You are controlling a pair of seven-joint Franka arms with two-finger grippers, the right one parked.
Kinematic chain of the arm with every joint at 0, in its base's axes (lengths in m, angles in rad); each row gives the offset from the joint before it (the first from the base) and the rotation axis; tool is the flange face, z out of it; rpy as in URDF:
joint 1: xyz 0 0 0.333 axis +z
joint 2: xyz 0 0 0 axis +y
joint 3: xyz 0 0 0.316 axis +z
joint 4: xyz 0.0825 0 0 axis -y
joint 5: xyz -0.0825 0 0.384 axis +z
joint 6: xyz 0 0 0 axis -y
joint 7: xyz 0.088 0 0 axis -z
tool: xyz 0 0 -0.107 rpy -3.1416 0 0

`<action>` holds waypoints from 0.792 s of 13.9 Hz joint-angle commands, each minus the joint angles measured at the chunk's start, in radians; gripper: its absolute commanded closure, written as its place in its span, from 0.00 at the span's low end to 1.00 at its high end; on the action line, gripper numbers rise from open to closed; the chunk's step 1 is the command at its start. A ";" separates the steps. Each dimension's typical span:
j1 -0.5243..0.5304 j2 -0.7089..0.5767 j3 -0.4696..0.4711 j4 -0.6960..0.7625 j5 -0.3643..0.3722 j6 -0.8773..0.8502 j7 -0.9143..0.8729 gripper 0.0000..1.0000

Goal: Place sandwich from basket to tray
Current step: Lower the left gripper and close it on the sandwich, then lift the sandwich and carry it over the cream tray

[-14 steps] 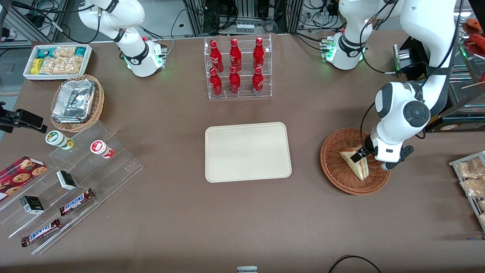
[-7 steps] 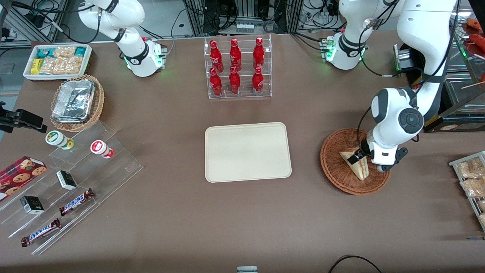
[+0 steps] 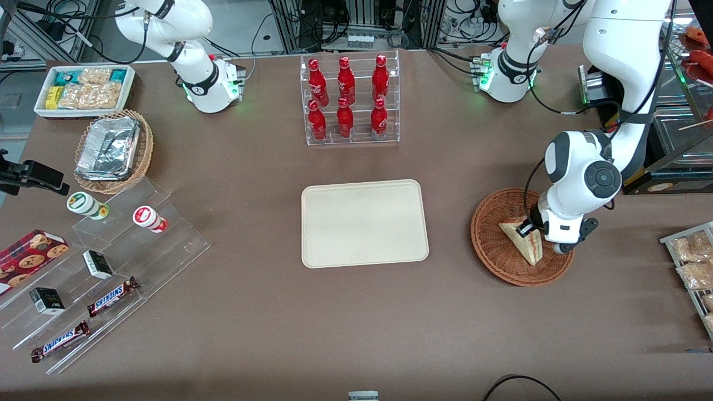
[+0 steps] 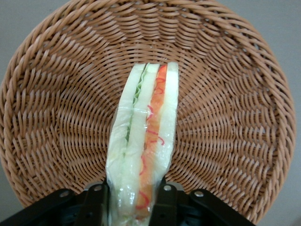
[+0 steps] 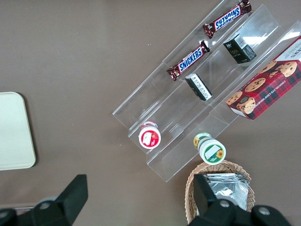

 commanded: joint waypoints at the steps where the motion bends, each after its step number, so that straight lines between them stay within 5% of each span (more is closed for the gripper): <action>1: -0.003 -0.021 -0.002 0.084 -0.009 -0.151 0.095 1.00; 5: -0.045 -0.013 -0.019 0.214 -0.001 -0.331 0.230 1.00; 11: -0.256 0.070 -0.017 0.305 0.000 -0.341 0.197 1.00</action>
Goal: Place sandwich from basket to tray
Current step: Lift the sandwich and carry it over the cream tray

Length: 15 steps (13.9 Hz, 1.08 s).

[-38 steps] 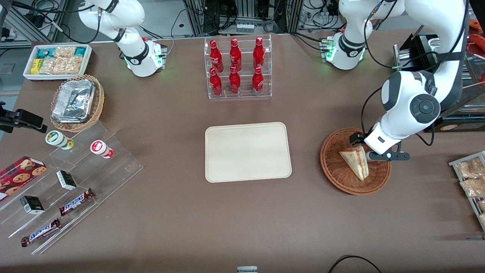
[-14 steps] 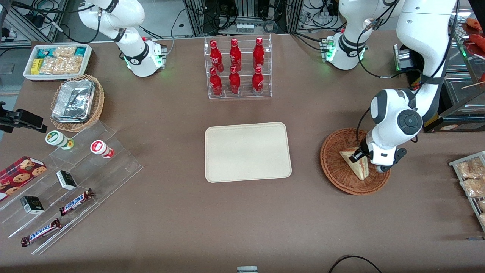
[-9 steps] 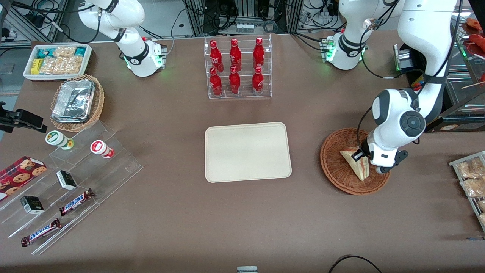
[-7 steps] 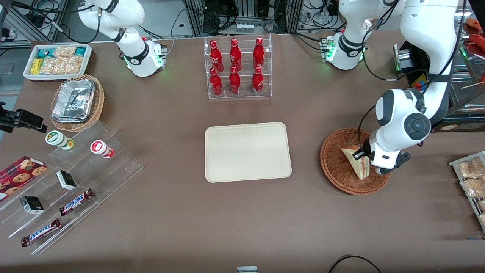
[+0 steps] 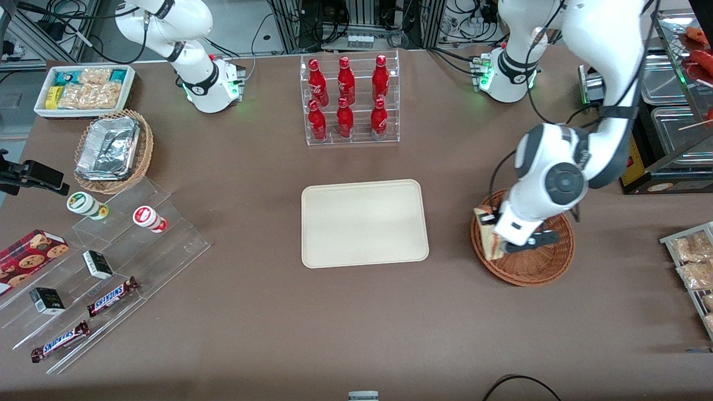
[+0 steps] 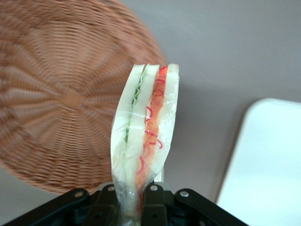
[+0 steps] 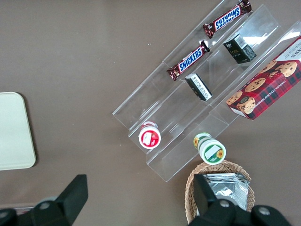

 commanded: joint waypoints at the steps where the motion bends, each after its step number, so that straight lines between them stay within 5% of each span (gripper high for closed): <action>1: -0.100 0.052 0.010 0.080 -0.002 -0.018 -0.055 1.00; 10: -0.390 0.309 0.012 0.355 -0.006 -0.011 -0.478 1.00; 15: -0.439 0.372 0.012 0.424 -0.012 -0.008 -0.543 1.00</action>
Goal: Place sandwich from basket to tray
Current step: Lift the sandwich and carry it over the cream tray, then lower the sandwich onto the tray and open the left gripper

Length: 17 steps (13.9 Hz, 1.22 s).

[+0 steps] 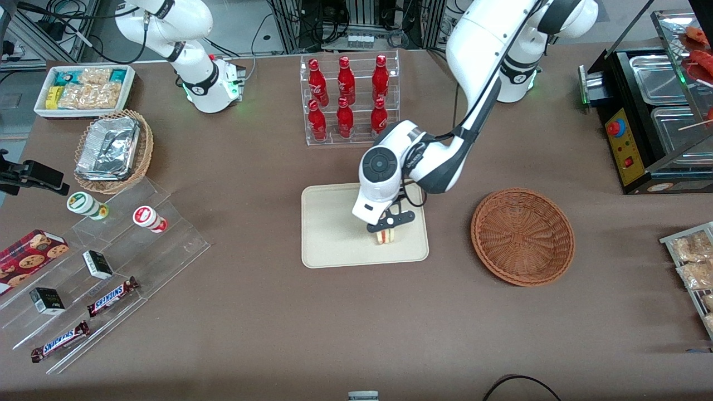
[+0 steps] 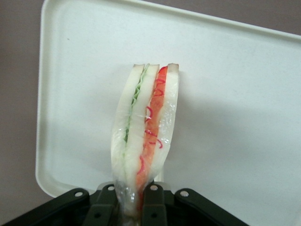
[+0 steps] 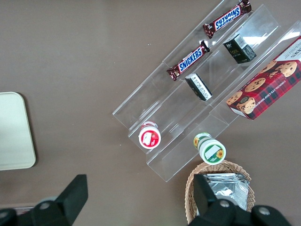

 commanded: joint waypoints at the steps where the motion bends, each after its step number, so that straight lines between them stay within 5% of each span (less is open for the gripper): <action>1: -0.018 0.033 0.014 0.061 -0.012 -0.010 -0.035 1.00; 12: -0.055 0.089 0.016 0.095 -0.003 0.020 -0.094 1.00; 13: -0.055 0.089 0.016 0.095 -0.004 0.021 -0.095 0.70; 14: -0.055 0.088 0.017 0.096 -0.003 0.021 -0.094 0.01; 17: -0.054 0.077 0.017 0.125 -0.006 0.013 -0.092 0.00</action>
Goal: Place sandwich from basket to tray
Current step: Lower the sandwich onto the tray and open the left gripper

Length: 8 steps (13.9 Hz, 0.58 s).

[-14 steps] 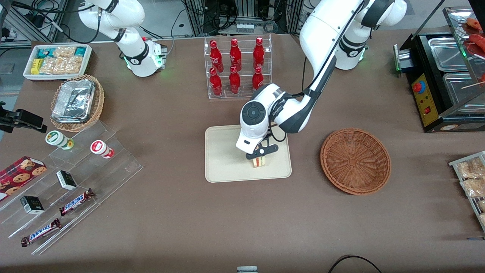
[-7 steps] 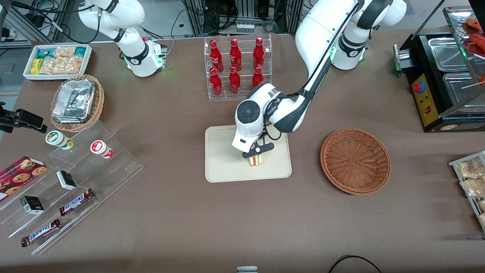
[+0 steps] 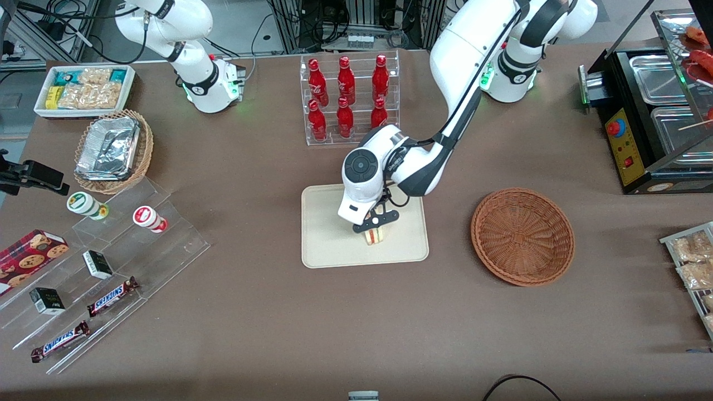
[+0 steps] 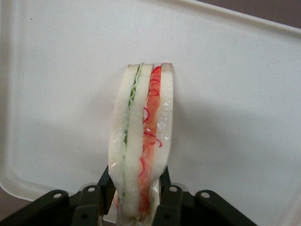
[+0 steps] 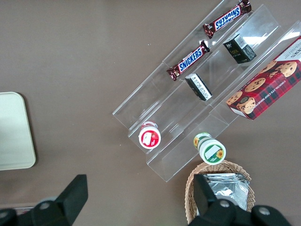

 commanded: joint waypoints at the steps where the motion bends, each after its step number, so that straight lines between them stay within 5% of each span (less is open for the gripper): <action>1: -0.014 -0.008 0.015 0.053 -0.007 -0.015 -0.018 0.00; 8: -0.002 -0.083 0.025 0.144 -0.003 -0.179 0.077 0.00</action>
